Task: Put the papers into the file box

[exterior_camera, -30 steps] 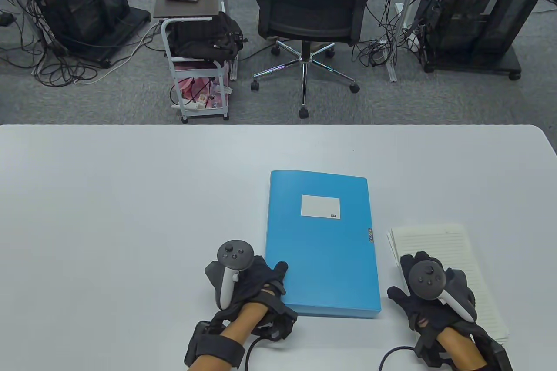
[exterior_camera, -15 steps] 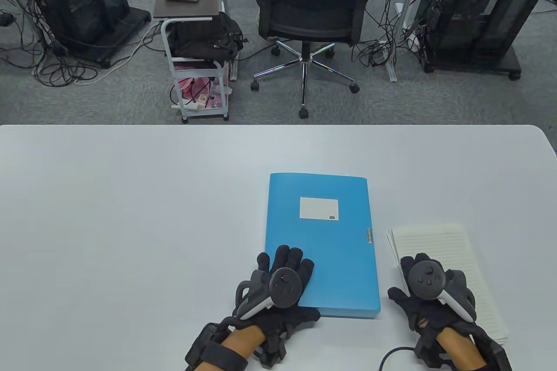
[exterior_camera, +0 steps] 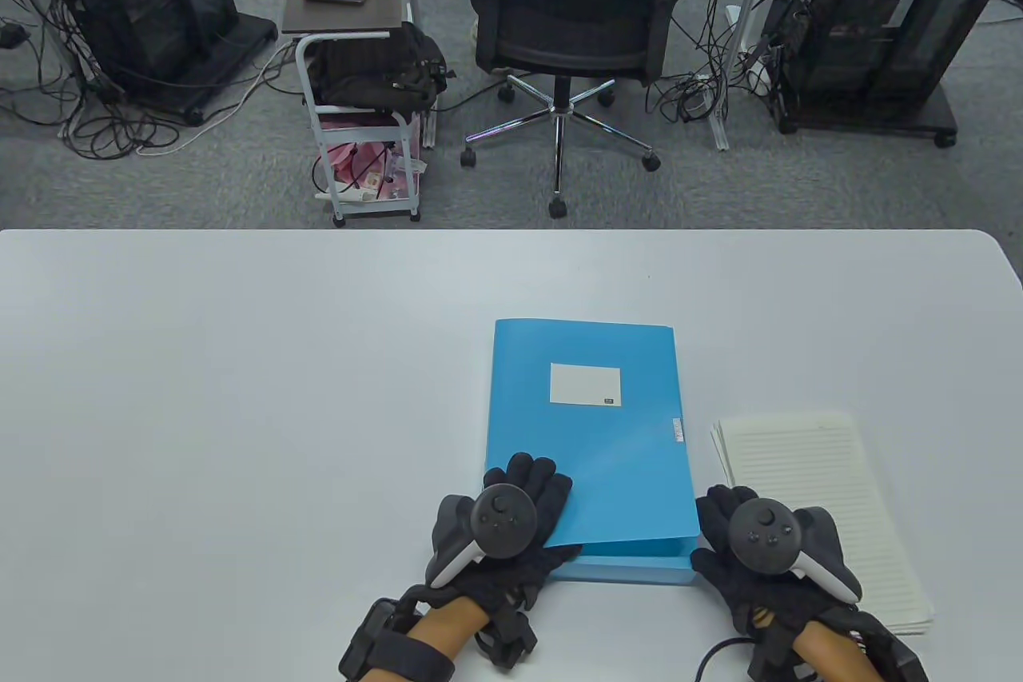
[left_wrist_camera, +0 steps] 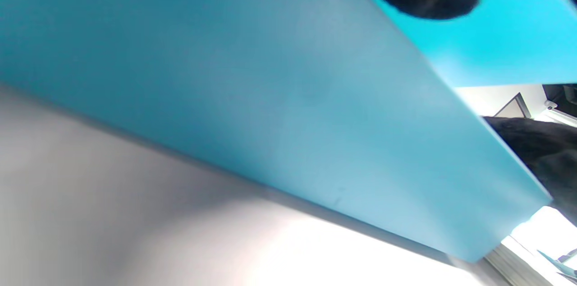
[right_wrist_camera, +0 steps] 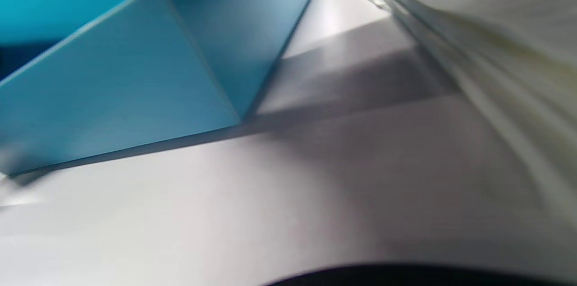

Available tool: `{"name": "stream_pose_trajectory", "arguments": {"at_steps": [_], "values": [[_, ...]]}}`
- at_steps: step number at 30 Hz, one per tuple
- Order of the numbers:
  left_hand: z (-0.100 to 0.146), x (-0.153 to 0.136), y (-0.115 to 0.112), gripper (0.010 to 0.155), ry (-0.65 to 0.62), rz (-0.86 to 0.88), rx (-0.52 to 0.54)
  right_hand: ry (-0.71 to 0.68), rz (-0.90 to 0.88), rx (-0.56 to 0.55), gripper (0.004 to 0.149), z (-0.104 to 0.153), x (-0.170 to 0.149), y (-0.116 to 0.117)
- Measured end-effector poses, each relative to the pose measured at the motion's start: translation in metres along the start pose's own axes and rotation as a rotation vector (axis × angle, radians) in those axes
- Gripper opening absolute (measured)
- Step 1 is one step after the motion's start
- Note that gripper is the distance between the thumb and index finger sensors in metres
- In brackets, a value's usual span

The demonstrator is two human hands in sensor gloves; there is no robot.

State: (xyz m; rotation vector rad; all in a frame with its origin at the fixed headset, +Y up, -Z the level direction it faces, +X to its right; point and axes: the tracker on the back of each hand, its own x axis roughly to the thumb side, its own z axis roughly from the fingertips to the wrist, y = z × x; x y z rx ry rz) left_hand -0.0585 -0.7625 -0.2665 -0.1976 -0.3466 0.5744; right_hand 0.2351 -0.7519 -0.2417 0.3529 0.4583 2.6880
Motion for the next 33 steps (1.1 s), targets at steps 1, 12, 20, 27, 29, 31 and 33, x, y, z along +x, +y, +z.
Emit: {"name": "stream_pose_trajectory", "arguments": {"at_steps": [1, 12, 20, 27, 29, 31, 33], "values": [[0.0, 0.0, 0.0, 0.082, -0.001, -0.005, 0.005, -0.015, -0.004, -0.015, 0.064, 0.002, 0.003, 0.0], [0.003, -0.002, 0.002, 0.071, -0.032, 0.098, 0.129, -0.013, 0.192, -0.042, 0.059, 0.0, 0.017, 0.013], [0.026, -0.022, 0.025, 0.07, -0.051, 0.476, 0.169, -0.007, 0.186, -0.003, 0.059, -0.002, 0.015, 0.011], [0.047, 0.068, 0.036, 0.083, -0.295, -0.278, 0.416, -0.017, 0.213, -0.035, 0.057, -0.001, 0.015, 0.011], [0.058, 0.096, 0.037, 0.09, -0.284, -0.588, 0.58, -0.019, 0.221, -0.043, 0.057, -0.001, 0.015, 0.011], [0.065, 0.112, 0.04, 0.101, -0.279, -0.843, 0.696, -0.021, 0.21, -0.056, 0.057, 0.0, 0.015, 0.012], [0.075, 0.121, 0.047, 0.104, -0.262, -1.061, 0.796, -0.021, 0.209, -0.05, 0.057, 0.0, 0.015, 0.011]]}}
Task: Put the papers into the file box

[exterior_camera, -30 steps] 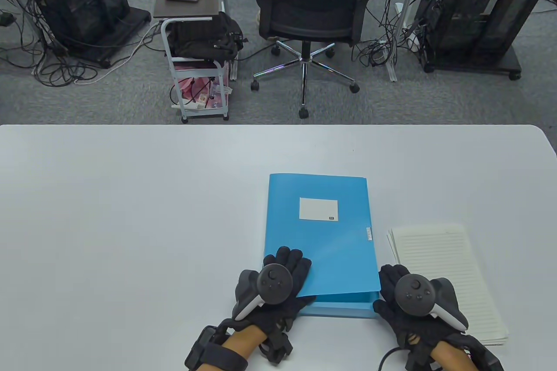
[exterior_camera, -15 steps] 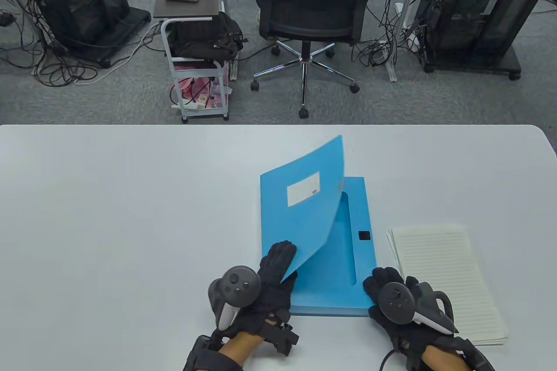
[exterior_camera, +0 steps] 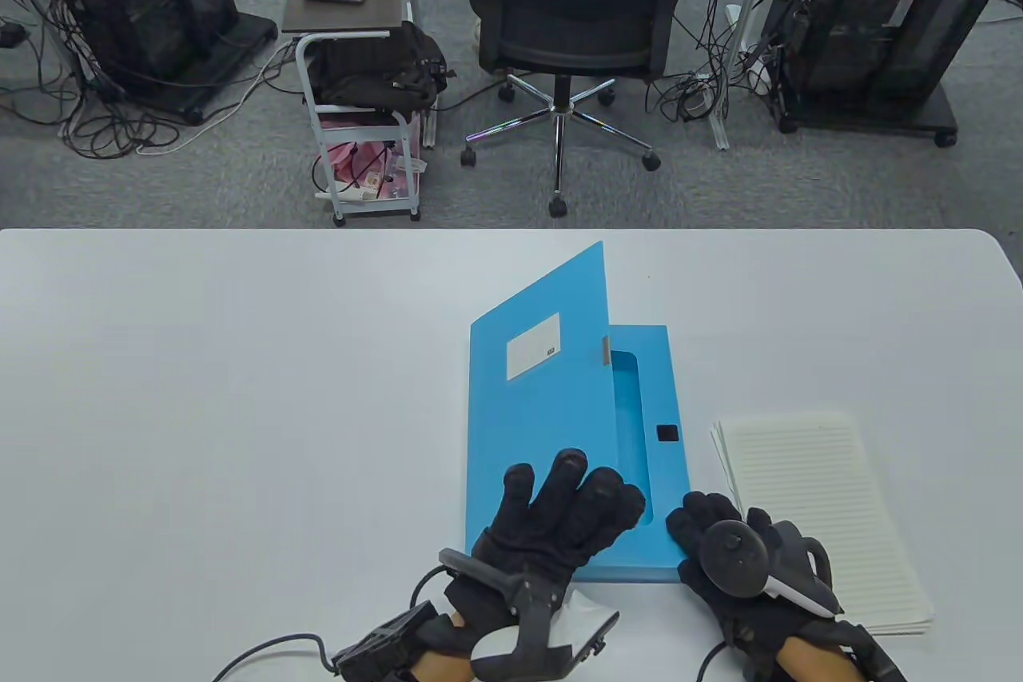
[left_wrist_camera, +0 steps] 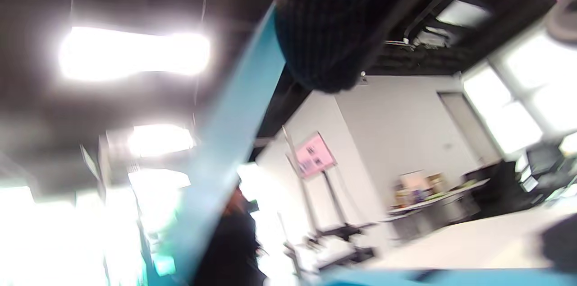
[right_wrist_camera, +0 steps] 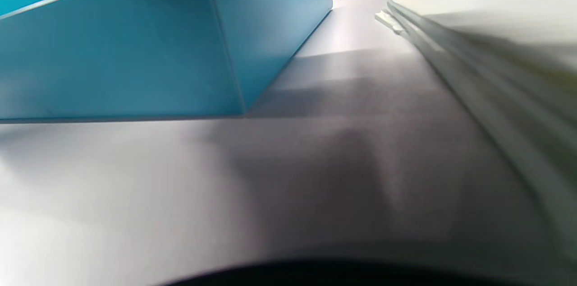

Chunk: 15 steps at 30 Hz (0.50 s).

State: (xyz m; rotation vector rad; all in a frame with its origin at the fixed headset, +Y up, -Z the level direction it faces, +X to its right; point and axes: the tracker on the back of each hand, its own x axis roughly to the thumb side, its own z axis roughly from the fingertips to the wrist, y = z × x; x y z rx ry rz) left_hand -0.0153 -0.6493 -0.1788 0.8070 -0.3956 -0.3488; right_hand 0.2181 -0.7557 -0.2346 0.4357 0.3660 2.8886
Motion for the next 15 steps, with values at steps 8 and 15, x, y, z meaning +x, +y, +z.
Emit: {"name": "stream_pose_trajectory", "arguments": {"at_steps": [8, 15], "values": [[0.005, -0.074, -0.02, 0.069, 0.284, -0.372, -0.558, -0.008, -0.017, 0.004, 0.057, 0.0, -0.002, -0.001], [0.048, -0.106, -0.124, 0.058, 0.229, 0.217, -0.97, -0.007, -0.032, 0.007, 0.056, -0.001, -0.003, -0.002]]}}
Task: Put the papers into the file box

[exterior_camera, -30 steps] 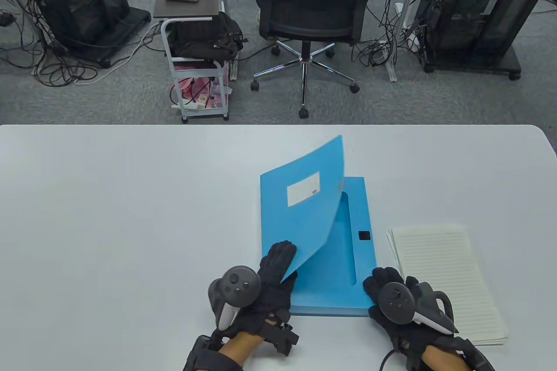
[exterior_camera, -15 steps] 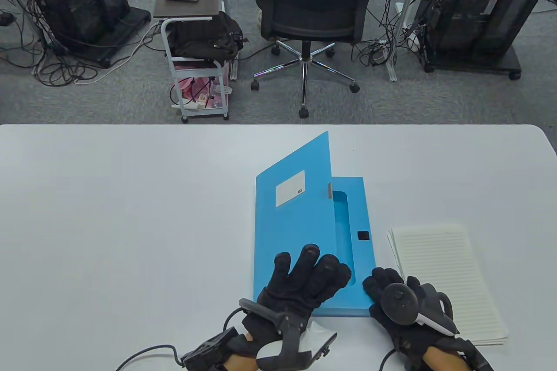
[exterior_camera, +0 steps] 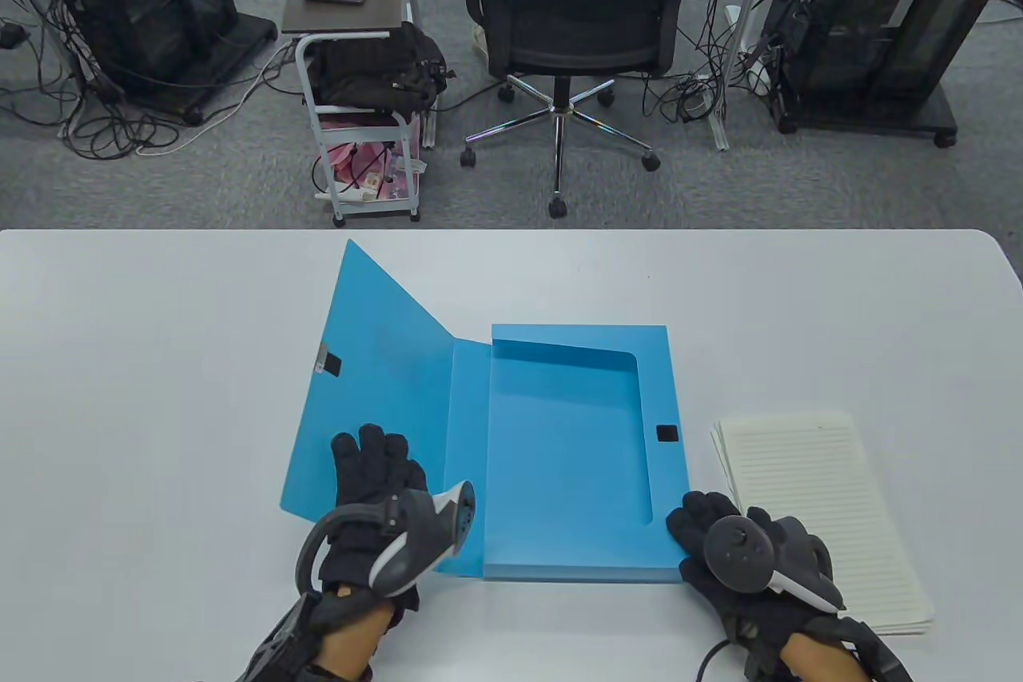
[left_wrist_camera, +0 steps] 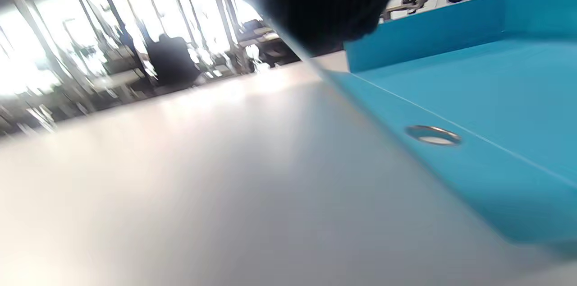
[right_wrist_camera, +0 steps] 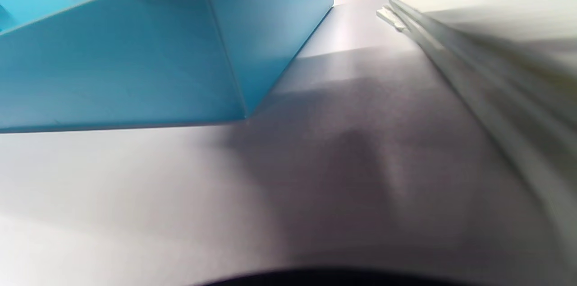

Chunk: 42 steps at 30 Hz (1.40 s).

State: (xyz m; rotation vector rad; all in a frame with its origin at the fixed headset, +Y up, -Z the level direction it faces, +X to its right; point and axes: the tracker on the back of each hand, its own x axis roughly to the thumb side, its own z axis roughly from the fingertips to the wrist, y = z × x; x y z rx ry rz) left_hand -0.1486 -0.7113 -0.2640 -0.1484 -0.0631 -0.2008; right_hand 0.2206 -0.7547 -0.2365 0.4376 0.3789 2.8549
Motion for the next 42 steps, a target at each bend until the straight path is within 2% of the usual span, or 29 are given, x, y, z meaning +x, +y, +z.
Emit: {"name": "stream_pose_trajectory", "arguments": {"at_steps": [1, 2, 5, 10, 12, 15, 19, 22, 25, 28, 30, 31, 32, 34, 37, 39, 42], "values": [[-0.004, -0.004, -0.009, 0.06, 0.045, 0.048, 0.008, 0.0, -0.001, 0.0, 0.056, 0.0, 0.0, 0.0], [-0.009, -0.009, -0.02, 0.062, 0.021, 0.125, -0.01, -0.002, -0.003, 0.002, 0.056, 0.0, 0.0, 0.0], [-0.023, -0.018, -0.047, 0.065, 0.024, 0.283, -0.141, -0.003, -0.033, 0.013, 0.056, -0.001, -0.002, -0.001], [-0.035, -0.029, -0.076, 0.07, 0.056, 0.57, -0.275, 0.001, -0.019, 0.002, 0.054, -0.002, -0.002, -0.002], [-0.036, -0.031, -0.083, 0.071, 0.05, 0.615, -0.317, 0.001, -0.012, 0.004, 0.054, -0.002, -0.002, -0.004], [-0.035, -0.031, -0.082, 0.07, 0.06, 0.611, -0.259, 0.003, -0.026, -0.003, 0.053, -0.002, -0.002, -0.003], [-0.036, -0.026, -0.084, 0.071, 0.06, 0.582, -0.262, 0.002, -0.013, -0.006, 0.053, -0.001, -0.002, -0.005], [-0.032, -0.021, -0.077, 0.073, 0.039, 0.595, -0.193, 0.002, -0.039, -0.001, 0.053, -0.002, -0.003, -0.004], [-0.022, -0.013, -0.064, 0.077, -0.051, 0.741, -0.062, 0.003, -0.03, -0.001, 0.052, -0.002, -0.003, -0.004], [-0.004, -0.006, -0.04, 0.09, -0.227, 0.83, 0.093, 0.006, -0.032, -0.008, 0.052, -0.002, -0.002, -0.004], [0.007, 0.001, -0.026, 0.092, -0.324, 0.882, 0.225, 0.007, -0.025, -0.009, 0.052, -0.002, -0.002, -0.004], [0.01, 0.003, -0.022, 0.094, -0.364, 0.894, 0.259, 0.008, -0.025, -0.011, 0.052, -0.001, -0.001, -0.004], [0.013, 0.008, -0.019, 0.094, -0.414, 0.9, 0.244, 0.009, -0.022, -0.013, 0.052, -0.001, -0.001, -0.004], [0.014, 0.014, -0.019, 0.097, -0.416, 0.846, 0.216, 0.01, -0.008, -0.021, 0.053, -0.001, -0.001, -0.003], [0.014, 0.013, -0.023, 0.096, -0.396, 0.806, 0.233, 0.013, -0.013, -0.022, 0.054, -0.001, 0.0, -0.005], [0.013, 0.009, -0.026, 0.095, -0.377, 0.808, 0.194, 0.021, -0.06, -0.017, 0.055, 0.0, -0.004, -0.016], [0.011, 0.002, -0.027, 0.094, -0.354, 0.834, 0.189, 0.101, -0.084, -0.191, 0.053, 0.005, -0.014, -0.061]]}}
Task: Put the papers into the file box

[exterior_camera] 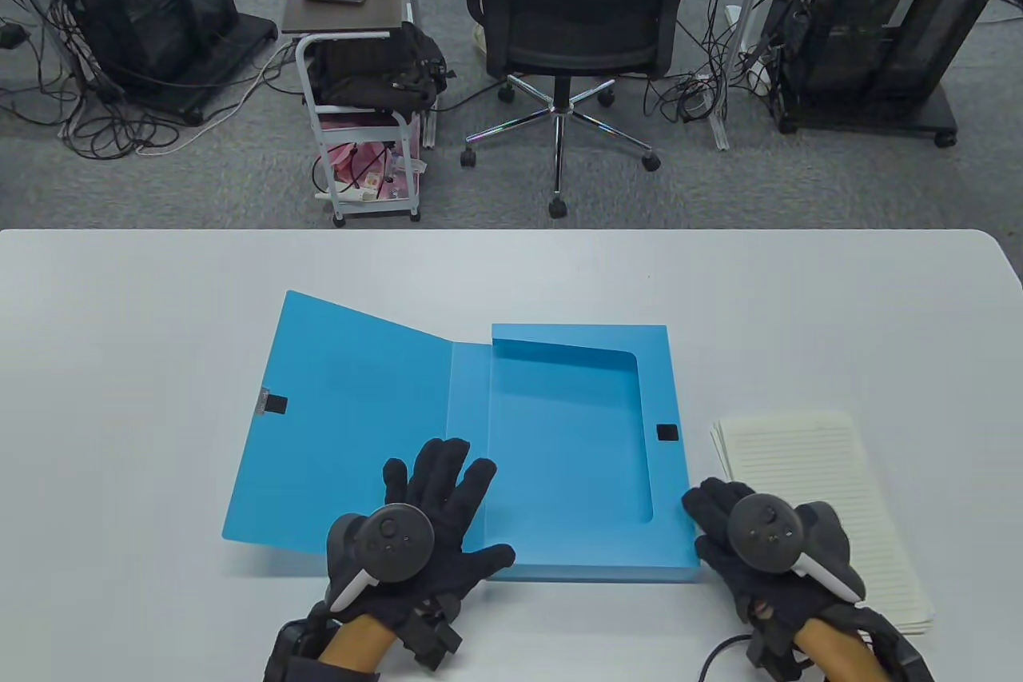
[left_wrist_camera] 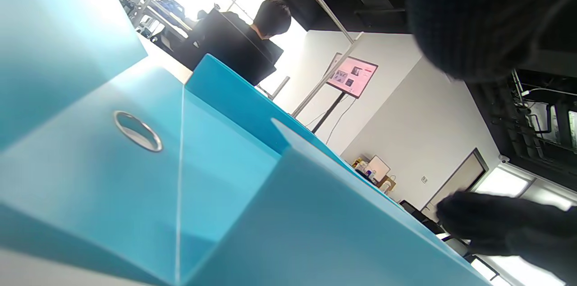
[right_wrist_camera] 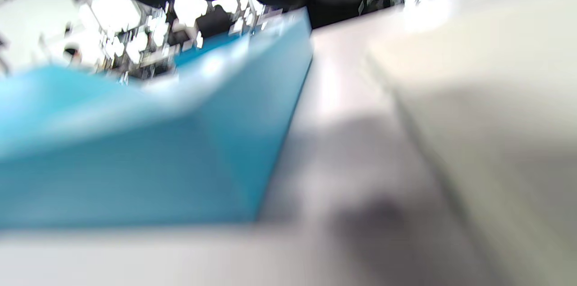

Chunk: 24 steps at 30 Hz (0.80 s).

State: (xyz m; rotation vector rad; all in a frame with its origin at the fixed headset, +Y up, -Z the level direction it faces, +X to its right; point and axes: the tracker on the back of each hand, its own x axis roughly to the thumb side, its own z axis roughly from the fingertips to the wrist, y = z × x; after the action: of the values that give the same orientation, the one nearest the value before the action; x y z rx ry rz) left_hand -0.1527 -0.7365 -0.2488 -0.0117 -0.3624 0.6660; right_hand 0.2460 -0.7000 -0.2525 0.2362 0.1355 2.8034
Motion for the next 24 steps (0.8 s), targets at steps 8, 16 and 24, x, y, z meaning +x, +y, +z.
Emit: {"name": "stream_pose_trajectory", "arguments": {"at_steps": [8, 16, 24], "values": [[-0.003, -0.005, 0.004, 0.089, 0.042, 0.045, 0.005, 0.196, 0.51, 0.082, 0.054, -0.085, -0.047, -0.041], [0.0, -0.01, 0.01, 0.087, 0.066, 0.07, 0.023, 0.259, 0.452, 0.515, 0.09, -0.143, -0.085, 0.011], [0.001, -0.014, 0.018, 0.086, 0.118, 0.077, 0.006, 0.167, 0.537, 0.566, 0.096, -0.169, -0.098, 0.03]]}}
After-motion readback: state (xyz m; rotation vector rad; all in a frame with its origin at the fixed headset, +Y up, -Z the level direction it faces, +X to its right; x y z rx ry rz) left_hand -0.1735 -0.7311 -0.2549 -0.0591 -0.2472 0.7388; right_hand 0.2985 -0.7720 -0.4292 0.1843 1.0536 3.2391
